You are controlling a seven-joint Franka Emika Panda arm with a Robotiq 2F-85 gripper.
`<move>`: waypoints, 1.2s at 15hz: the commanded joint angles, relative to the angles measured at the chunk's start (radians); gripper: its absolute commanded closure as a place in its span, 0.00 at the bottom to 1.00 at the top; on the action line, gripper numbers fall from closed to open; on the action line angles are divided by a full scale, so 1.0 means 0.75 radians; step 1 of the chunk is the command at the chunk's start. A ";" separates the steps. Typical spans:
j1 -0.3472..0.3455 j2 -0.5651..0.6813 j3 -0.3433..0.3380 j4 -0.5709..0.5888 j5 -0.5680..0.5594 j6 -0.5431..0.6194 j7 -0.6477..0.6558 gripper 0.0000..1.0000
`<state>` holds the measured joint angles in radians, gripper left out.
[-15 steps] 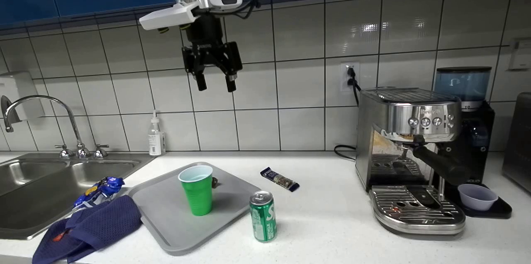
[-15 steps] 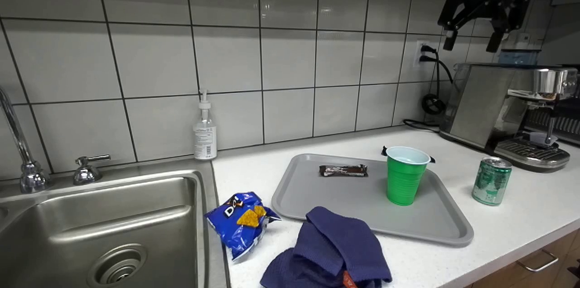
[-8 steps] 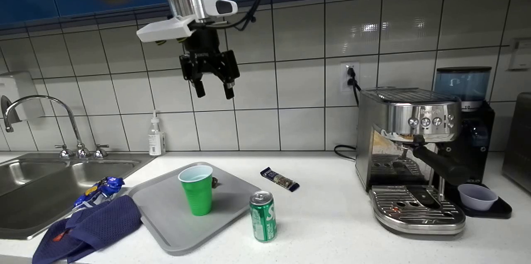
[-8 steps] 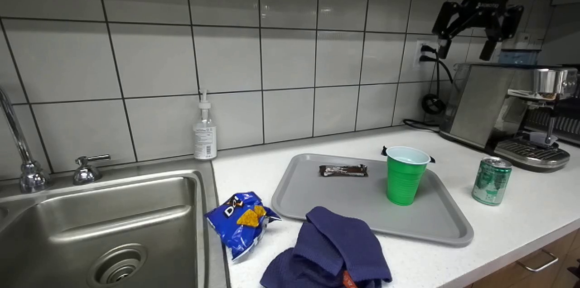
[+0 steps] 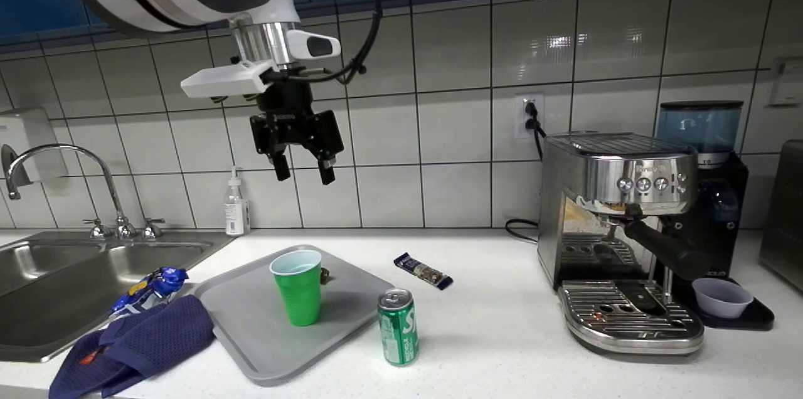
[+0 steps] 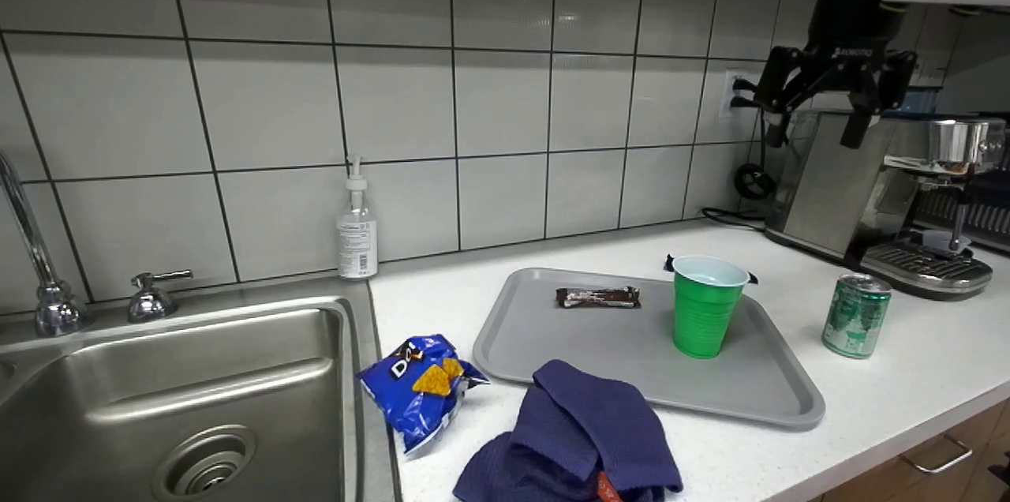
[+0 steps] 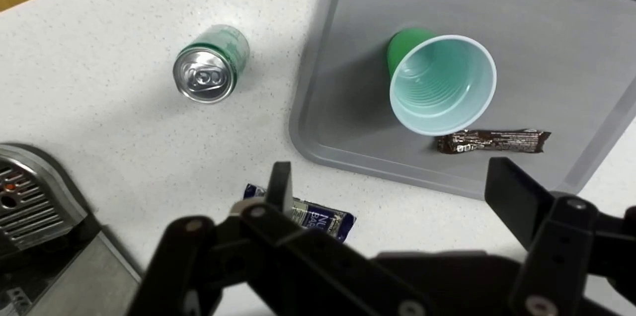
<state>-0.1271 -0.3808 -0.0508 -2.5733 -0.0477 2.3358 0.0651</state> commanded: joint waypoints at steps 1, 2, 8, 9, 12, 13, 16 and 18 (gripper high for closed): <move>0.005 0.012 0.021 -0.042 -0.023 0.043 0.049 0.00; 0.005 0.024 0.025 -0.048 -0.026 0.055 0.053 0.00; 0.019 0.145 0.045 -0.045 -0.032 0.136 0.074 0.00; 0.024 0.168 0.047 -0.041 -0.031 0.150 0.078 0.00; 0.034 0.241 0.060 -0.031 -0.046 0.206 0.107 0.00; 0.039 0.266 0.065 -0.026 -0.051 0.223 0.118 0.00; 0.041 0.341 0.081 -0.012 -0.095 0.286 0.179 0.00; 0.045 0.393 0.083 0.004 -0.140 0.314 0.228 0.00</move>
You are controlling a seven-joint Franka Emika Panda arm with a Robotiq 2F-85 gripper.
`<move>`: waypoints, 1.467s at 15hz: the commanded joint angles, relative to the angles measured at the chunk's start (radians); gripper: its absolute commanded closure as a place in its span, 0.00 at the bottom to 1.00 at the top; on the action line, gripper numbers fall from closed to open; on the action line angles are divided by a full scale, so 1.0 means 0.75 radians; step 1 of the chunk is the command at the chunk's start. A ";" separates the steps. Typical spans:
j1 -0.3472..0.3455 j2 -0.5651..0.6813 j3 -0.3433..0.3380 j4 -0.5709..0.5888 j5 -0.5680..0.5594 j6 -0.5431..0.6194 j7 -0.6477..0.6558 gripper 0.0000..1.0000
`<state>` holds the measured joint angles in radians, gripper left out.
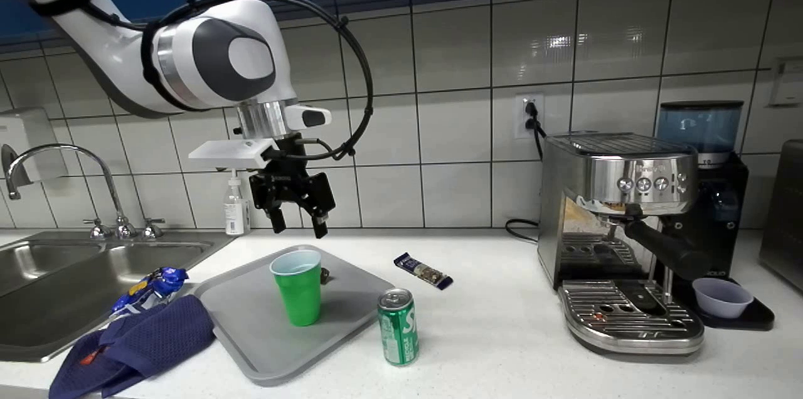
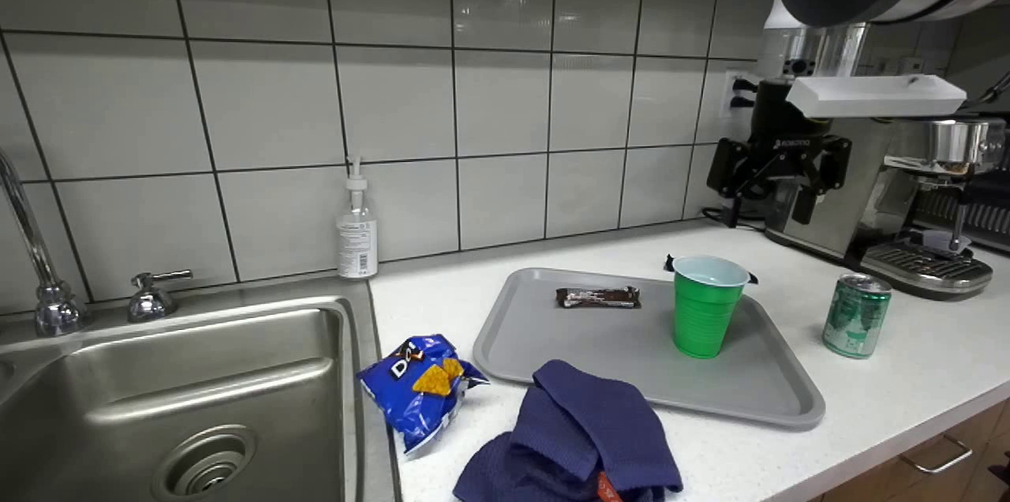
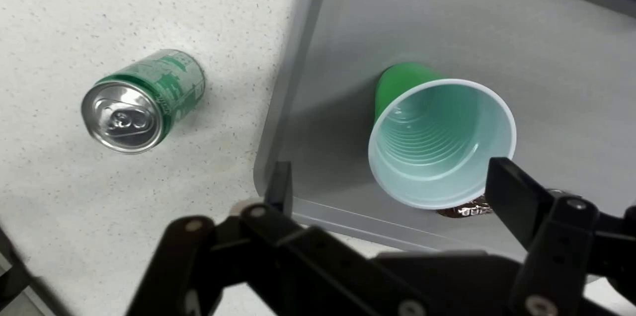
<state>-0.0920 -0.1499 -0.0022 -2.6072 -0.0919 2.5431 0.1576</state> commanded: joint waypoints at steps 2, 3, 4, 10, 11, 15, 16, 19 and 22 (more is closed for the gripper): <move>0.004 0.135 0.017 0.068 -0.125 0.054 0.153 0.00; 0.011 0.160 0.014 0.080 -0.134 0.052 0.167 0.00; 0.017 0.186 0.010 0.091 -0.147 0.054 0.185 0.00; 0.069 0.303 -0.011 0.150 -0.171 0.040 0.235 0.00; 0.076 0.319 -0.017 0.161 -0.174 0.038 0.242 0.00; 0.094 0.376 -0.048 0.201 -0.188 0.035 0.265 0.00; 0.098 0.385 -0.056 0.207 -0.193 0.034 0.267 0.00; 0.110 0.405 -0.080 0.220 -0.203 0.034 0.269 0.00; 0.121 0.415 -0.097 0.225 -0.212 0.033 0.271 0.00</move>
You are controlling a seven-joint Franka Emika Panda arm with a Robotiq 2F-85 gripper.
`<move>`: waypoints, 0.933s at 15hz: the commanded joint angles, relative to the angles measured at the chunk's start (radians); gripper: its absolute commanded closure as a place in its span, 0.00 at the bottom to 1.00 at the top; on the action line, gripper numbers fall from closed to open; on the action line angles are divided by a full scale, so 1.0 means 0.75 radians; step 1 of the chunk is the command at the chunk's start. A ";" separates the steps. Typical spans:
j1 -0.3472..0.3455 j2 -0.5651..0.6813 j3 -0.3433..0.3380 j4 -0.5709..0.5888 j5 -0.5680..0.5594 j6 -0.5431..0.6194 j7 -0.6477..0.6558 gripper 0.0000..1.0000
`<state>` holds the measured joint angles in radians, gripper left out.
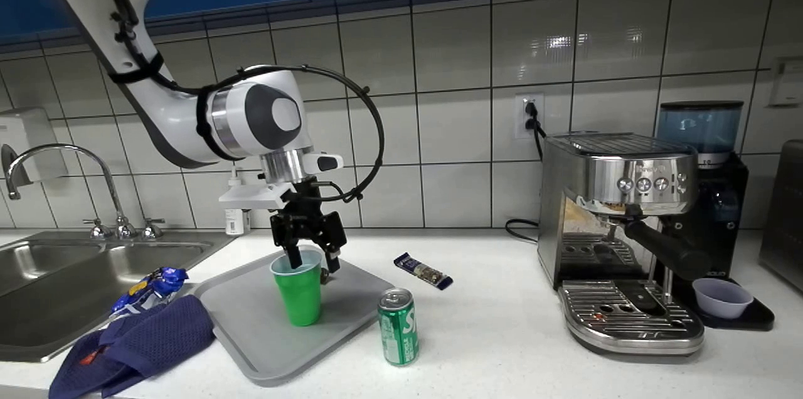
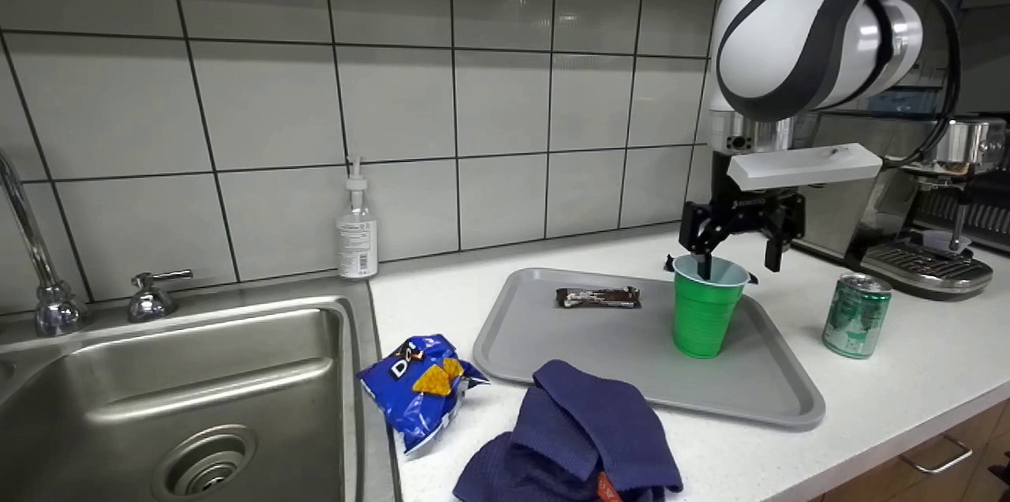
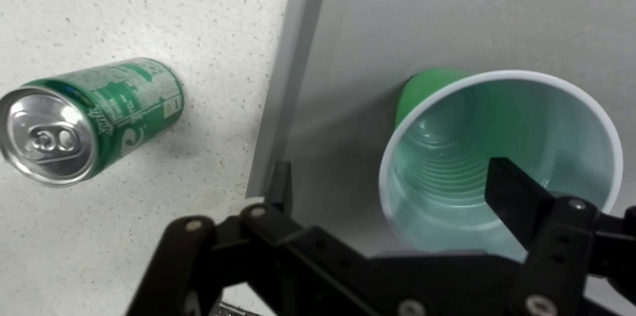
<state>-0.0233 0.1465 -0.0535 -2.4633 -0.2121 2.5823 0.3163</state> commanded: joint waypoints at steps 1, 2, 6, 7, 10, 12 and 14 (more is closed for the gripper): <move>0.032 0.022 -0.032 0.034 -0.055 -0.020 0.061 0.00; 0.034 0.024 -0.035 0.034 -0.058 -0.020 0.062 0.00; 0.043 0.022 -0.050 0.029 -0.090 -0.010 0.067 0.26; 0.045 0.021 -0.053 0.028 -0.095 -0.011 0.067 0.34; 0.047 0.019 -0.059 0.028 -0.109 -0.011 0.069 0.58; 0.047 0.019 -0.062 0.027 -0.113 -0.010 0.068 0.73; 0.046 0.017 -0.065 0.023 -0.112 -0.009 0.065 0.88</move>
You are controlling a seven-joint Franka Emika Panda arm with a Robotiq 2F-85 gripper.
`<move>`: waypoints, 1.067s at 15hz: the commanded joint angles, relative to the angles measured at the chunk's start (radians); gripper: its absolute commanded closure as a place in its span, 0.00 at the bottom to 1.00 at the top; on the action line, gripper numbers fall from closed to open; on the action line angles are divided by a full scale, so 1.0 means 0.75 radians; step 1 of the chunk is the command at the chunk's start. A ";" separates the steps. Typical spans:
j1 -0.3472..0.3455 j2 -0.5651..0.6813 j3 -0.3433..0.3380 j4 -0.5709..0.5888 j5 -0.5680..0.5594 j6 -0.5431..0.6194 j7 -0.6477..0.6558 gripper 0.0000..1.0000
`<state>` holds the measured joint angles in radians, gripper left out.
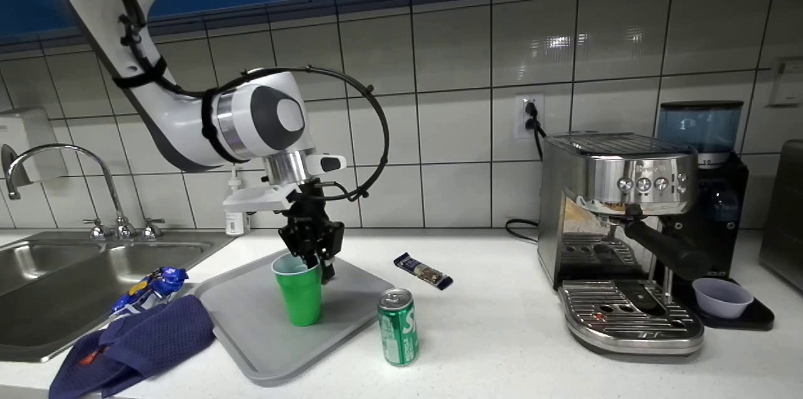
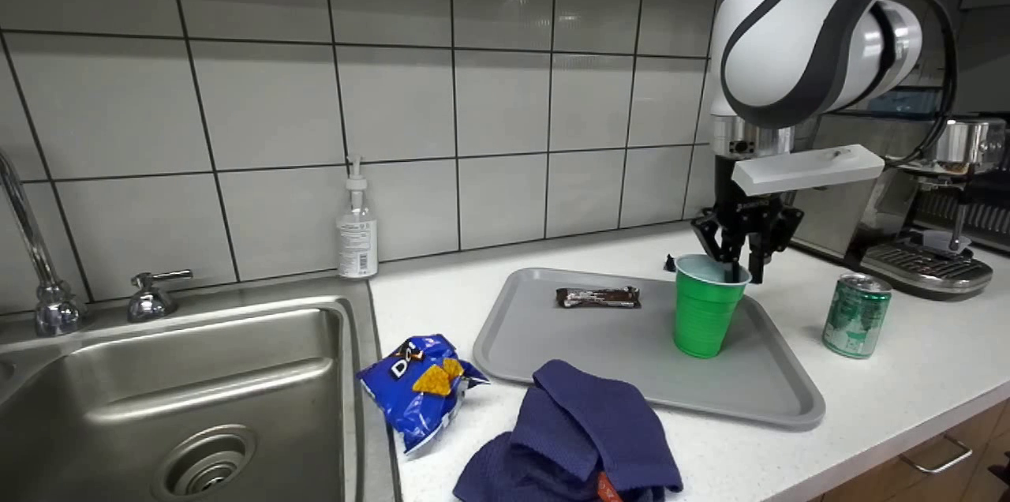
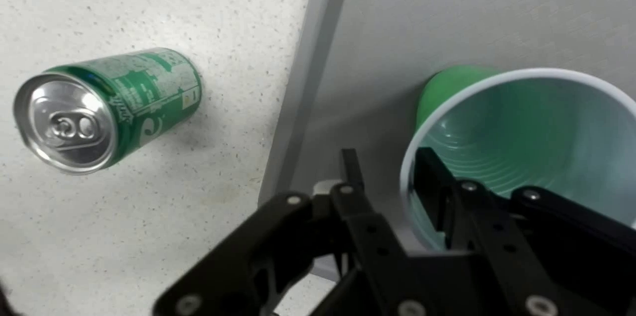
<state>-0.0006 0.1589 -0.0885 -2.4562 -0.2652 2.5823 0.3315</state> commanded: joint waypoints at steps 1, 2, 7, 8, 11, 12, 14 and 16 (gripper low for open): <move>0.016 0.000 -0.020 0.012 -0.040 -0.008 0.045 0.97; 0.016 -0.001 -0.020 0.011 -0.039 -0.007 0.044 1.00; 0.019 -0.008 -0.013 0.017 -0.025 -0.007 0.035 1.00; 0.019 -0.014 -0.011 0.017 -0.018 -0.009 0.029 0.99; 0.012 -0.041 -0.004 0.014 0.018 -0.011 0.001 0.99; 0.007 -0.056 -0.001 0.014 0.034 -0.016 -0.014 0.99; -0.002 -0.083 0.004 0.017 0.077 -0.032 -0.046 0.99; -0.010 -0.107 0.002 0.016 0.106 -0.033 -0.059 0.99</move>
<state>0.0065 0.1263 -0.0911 -2.4433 -0.2246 2.5822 0.3244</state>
